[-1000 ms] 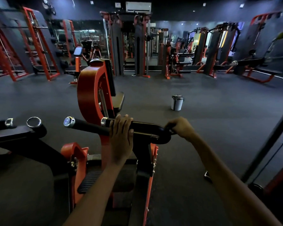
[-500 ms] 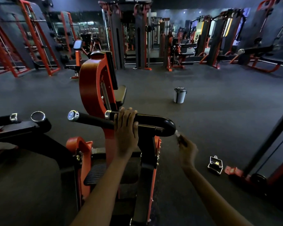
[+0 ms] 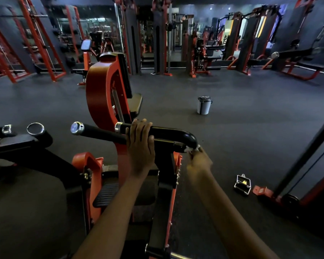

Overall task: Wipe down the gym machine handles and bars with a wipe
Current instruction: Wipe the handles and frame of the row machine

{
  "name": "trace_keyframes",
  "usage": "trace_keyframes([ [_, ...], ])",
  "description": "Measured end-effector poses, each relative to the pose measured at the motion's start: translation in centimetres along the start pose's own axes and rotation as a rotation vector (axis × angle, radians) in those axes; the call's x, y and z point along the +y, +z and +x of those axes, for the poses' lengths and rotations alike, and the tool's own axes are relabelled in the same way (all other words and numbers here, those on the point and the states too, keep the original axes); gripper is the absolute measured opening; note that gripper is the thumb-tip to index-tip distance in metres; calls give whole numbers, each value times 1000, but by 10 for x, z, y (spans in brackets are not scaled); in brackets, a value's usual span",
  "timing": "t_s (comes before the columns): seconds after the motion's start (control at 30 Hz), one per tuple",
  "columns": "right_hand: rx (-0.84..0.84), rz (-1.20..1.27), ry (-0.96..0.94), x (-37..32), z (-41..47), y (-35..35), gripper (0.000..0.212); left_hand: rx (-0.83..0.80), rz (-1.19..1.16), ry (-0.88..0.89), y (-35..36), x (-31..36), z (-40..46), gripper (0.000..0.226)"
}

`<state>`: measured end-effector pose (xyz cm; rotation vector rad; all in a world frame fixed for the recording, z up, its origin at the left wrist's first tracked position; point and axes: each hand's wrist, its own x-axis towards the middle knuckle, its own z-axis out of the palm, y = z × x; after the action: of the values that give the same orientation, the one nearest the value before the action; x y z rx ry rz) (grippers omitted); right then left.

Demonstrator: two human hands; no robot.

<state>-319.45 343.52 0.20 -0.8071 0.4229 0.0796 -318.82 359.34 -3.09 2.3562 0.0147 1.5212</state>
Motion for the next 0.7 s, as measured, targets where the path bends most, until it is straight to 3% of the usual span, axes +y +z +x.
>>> trace_keyframes([
  [0.07, -52, 178, 81, -16, -24, 7, 32, 21, 13, -3, 2, 2, -1, 47],
  [0.17, -173, 212, 49, -35, -52, 7, 32, 49, -2, 0, 4, 2, -1, 41],
  [0.23, -208, 59, -270, -38, -50, 6, 30, 43, 1, -7, 4, 2, -2, 40],
  [0.33, -249, -556, -1016, -25, -36, 4, 38, 37, 11, -10, 3, 2, -2, 39],
  [0.4, -382, -928, -1194, -3, -15, -12, 42, 35, -7, -18, 1, 3, -2, 37],
  [0.47, -349, -1008, -1271, 10, -4, -25, 40, 29, -25, -18, -1, 5, -2, 37],
  [0.57, -130, -898, -1200, 17, 10, -41, 36, 7, -8, -21, -5, 6, -1, 37],
  [0.67, 115, -802, -691, 10, 33, -63, 32, -17, -2, -23, -6, 6, -1, 37],
  [0.7, 146, -781, -650, 9, 37, -65, 33, -22, -8, -22, -6, 5, -1, 38],
])
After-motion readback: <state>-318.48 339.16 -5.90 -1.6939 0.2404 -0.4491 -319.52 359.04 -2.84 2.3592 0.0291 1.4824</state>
